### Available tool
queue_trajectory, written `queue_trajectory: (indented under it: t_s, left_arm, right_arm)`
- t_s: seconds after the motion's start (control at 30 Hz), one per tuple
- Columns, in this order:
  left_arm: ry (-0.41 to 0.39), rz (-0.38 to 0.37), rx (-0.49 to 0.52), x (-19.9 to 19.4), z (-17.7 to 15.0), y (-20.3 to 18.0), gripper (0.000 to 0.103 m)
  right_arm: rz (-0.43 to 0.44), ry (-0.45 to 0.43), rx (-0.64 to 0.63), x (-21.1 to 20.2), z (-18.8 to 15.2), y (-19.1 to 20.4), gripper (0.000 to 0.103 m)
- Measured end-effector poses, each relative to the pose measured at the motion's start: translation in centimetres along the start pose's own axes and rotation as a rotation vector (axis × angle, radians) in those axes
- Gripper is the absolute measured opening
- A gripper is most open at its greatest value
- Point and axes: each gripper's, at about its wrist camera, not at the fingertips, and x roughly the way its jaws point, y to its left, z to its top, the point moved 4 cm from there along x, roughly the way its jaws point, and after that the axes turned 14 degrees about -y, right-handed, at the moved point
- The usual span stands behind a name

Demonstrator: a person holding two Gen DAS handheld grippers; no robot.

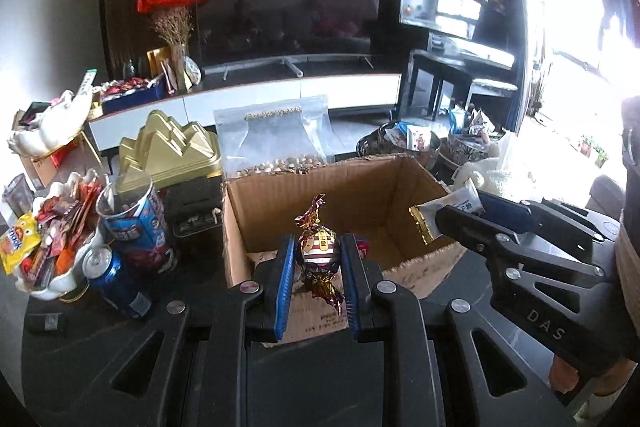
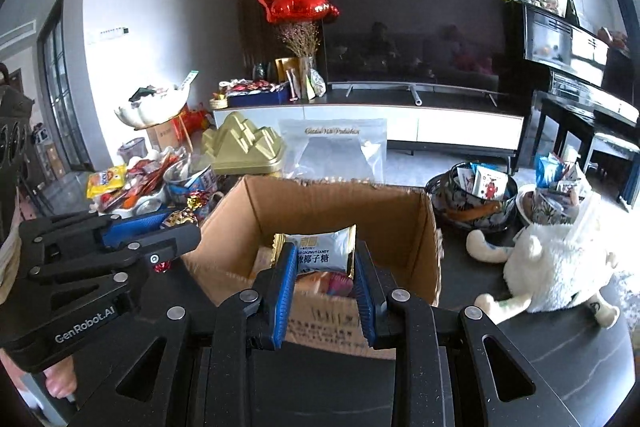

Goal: Organize snacks
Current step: 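Carry both candies into the box while opening both tools to release them, then move the open left tool toward the yellow-green candy packet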

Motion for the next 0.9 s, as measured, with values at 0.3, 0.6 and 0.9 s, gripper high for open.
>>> queue_trajectory:
  t_s: [0.3, 0.6, 0.9]
  left_arm:
    - [-0.009, 0.088, 0.044, 3.1, 1.7, 1.0, 0.051]
    - [-0.022, 0.072, 0.005, -0.9, 0.9, 0.2, 0.051]
    - [-0.033, 0.018, 0.001, -6.7, -1.2, -2.9, 0.052]
  right_arm:
    - [-0.058, 0.060, 0.020, 2.8, 0.4, -1.8, 0.035]
    - [-0.116, 0.031, -0.007, -0.8, 0.4, -1.7, 0.052]
    - [-0.125, 0.013, 0.010, -7.8, -0.8, -1.0, 0.059]
